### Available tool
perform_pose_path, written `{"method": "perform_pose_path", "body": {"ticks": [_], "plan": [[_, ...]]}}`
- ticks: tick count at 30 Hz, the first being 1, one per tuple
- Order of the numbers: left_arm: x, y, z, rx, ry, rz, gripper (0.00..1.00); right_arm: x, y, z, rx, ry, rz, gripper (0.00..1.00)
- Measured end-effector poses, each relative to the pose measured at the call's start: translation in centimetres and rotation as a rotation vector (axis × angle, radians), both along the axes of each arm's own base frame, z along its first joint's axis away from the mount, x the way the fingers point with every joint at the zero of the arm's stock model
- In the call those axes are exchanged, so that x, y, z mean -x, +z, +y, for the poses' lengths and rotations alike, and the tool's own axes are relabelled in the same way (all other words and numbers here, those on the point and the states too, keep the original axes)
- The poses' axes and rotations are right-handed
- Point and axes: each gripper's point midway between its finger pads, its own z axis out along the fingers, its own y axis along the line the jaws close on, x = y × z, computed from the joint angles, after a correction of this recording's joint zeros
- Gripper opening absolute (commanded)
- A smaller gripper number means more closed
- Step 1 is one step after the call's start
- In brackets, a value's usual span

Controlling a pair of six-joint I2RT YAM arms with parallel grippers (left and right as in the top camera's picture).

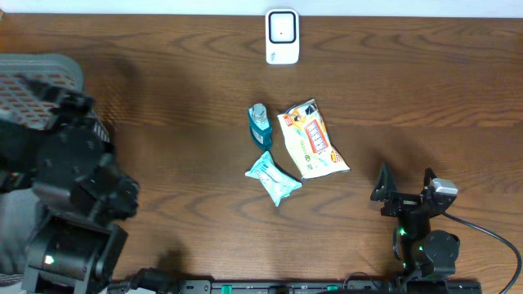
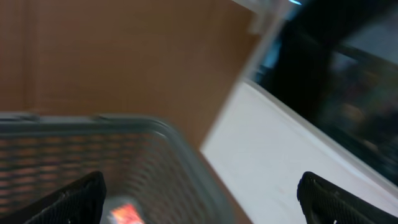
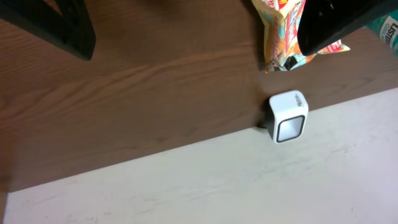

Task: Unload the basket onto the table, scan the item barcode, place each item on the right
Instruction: 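Drop the green wipes pack beside the bottle and withdraw the left gripper, then reach the left gripper into the basket toward the orange box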

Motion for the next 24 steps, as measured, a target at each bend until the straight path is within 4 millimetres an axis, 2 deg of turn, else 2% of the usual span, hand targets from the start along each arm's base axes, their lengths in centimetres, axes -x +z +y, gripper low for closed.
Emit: {"method": "perform_pose_path", "body": {"ticks": [4,14,20,24], "plan": [[1.2,-0.4,3.3,-0.001,0.135,0.021,0.98,0.0,0.0,0.0,0.0,0.0,0.0,0.99],[2.5,-2.4,8.6,0.011,0.332,0.122,0.98,0.0,0.0,0.0,0.0,0.0,0.0,0.99],[1.0,-5.8,11.6,0.062,0.349,0.255,0.98,0.0,0.0,0.0,0.0,0.0,0.0,0.99],[-0.2,-9.3,13.6,0.17,0.284,0.317,0.98,0.0,0.0,0.0,0.0,0.0,0.0,0.99]]}}
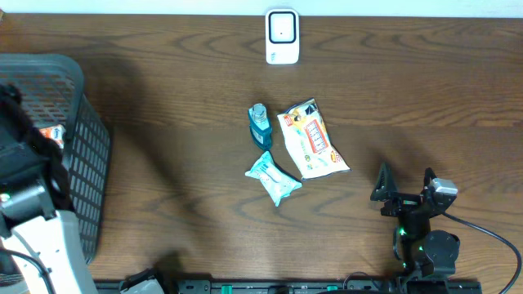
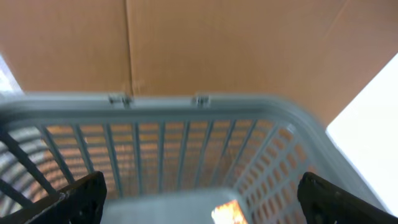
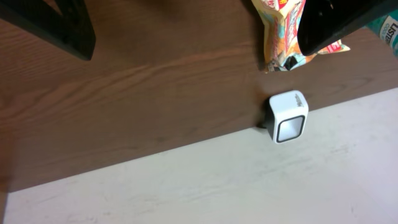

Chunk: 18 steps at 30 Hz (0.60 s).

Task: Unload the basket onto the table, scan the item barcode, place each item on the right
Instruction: 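Reach the left gripper into the basket toward the orange box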

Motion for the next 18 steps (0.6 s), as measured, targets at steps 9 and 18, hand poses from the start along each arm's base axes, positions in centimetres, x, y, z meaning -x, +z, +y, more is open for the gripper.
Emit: {"method": "perform_pose_path", "body": {"ticks": [9,18], "plan": [[-3.6,-9.5,3.0,0.362,-0.117,0.008,0.98,0.0,0.0,0.0,0.0,0.0,0.0,0.99],[-7.5,-19.1,3.0,0.641,-0.159,0.066,0.98,0.0,0.0,0.0,0.0,0.0,0.0,0.99]]}}
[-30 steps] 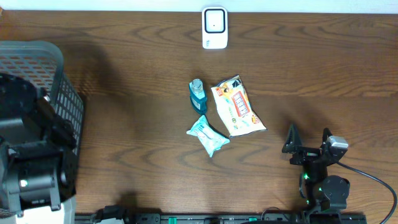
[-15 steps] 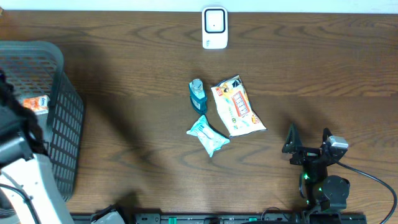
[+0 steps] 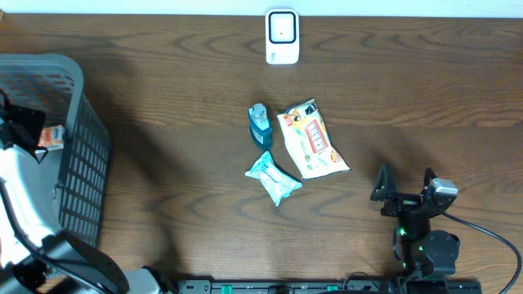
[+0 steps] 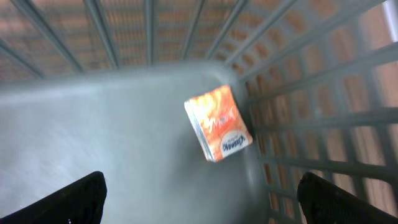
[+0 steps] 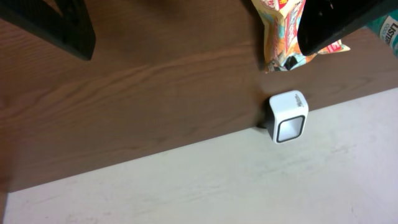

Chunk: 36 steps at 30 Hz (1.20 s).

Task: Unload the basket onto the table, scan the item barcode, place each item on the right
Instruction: 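Reach the left gripper into the basket toward the orange box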

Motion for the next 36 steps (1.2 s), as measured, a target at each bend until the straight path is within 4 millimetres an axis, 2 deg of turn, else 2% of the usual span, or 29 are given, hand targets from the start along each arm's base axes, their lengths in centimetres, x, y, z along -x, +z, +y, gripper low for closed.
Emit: {"method": "perform_pose_path", "body": {"ticks": [8,16,20,26,27,31,34,35,36], "plan": [[-2.0,-4.4,1.4,0.089,0.052,-0.029,0.98,0.0,0.0,0.0,0.0,0.0,0.0,0.99],[-4.0,-9.0,1.1,0.192,0.022,-0.035,0.98,0.0,0.0,0.0,0.0,0.0,0.0,0.99],[-4.3,-10.7,0.8,0.228,0.015,-0.022,0.98,0.0,0.0,0.0,0.0,0.0,0.0,0.99],[-4.8,-11.5,0.9,0.237,0.008,-0.031,0.99,0.0,0.0,0.0,0.0,0.0,0.0,0.99],[-4.9,-11.4,1.0,0.232,0.007,-0.038,0.95,0.0,0.0,0.0,0.0,0.0,0.0,0.99],[-5.1,-11.4,1.1,0.223,-0.006,-0.041,0.49,0.0,0.0,0.0,0.0,0.0,0.0,0.99],[-5.0,-12.0,1.0,0.226,-0.024,-0.021,0.22,0.0,0.0,0.0,0.0,0.0,0.0,0.99],[-4.9,-12.3,0.9,0.231,-0.032,-0.01,0.09,0.0,0.0,0.0,0.0,0.0,0.0,0.99],[-4.9,-12.8,0.8,0.232,-0.046,0.005,0.08,0.0,0.0,0.0,0.0,0.0,0.0,0.99]]}}
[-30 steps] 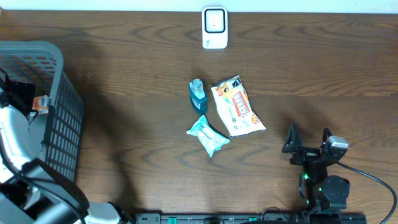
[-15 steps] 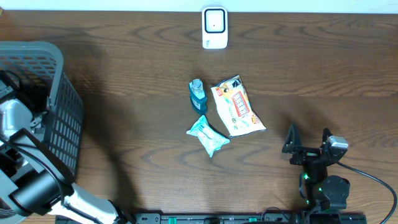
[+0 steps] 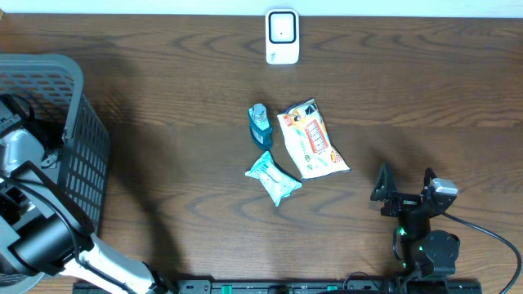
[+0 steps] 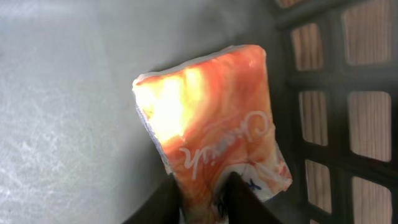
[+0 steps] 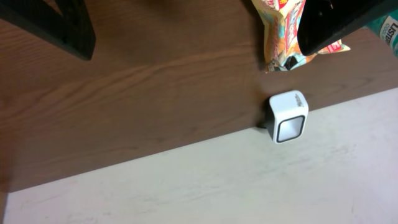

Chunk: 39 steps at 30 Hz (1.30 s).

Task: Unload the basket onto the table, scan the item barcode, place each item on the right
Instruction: 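Reach the left gripper into the basket toward the orange box, then grasp the orange tissue pack with the left gripper and lift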

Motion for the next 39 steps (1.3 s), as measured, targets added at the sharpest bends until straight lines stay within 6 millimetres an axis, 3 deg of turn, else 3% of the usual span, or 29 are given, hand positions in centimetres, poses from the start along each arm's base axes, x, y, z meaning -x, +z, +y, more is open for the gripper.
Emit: {"method": "perform_pose_path", "body": {"ticks": [15,20,23,27,31,36,39], "plan": [[1.2,0.2,-0.8,0.013,-0.064,0.075,0.07,0.0,0.0,0.0,0.0,0.0,0.0,0.99],[1.7,2.1,-1.1,-0.006,-0.062,0.062,0.07,0.0,0.0,0.0,0.0,0.0,0.0,0.99],[1.6,6.1,-0.8,-0.082,-0.056,-0.01,0.07,0.0,0.0,0.0,0.0,0.0,0.0,0.99],[1.9,14.3,-0.7,-0.225,-0.043,-0.16,0.07,0.0,0.0,0.0,0.0,0.0,0.0,0.99],[3.1,20.5,-1.7,-0.321,-0.034,-0.277,0.07,0.0,0.0,0.0,0.0,0.0,0.0,0.99],[3.9,27.7,-3.6,-0.412,-0.051,-0.474,0.07,0.0,0.0,0.0,0.0,0.0,0.0,0.99],[3.8,33.3,-6.3,-0.467,-0.131,-0.668,0.07,0.0,0.0,0.0,0.0,0.0,0.0,0.99]]}}
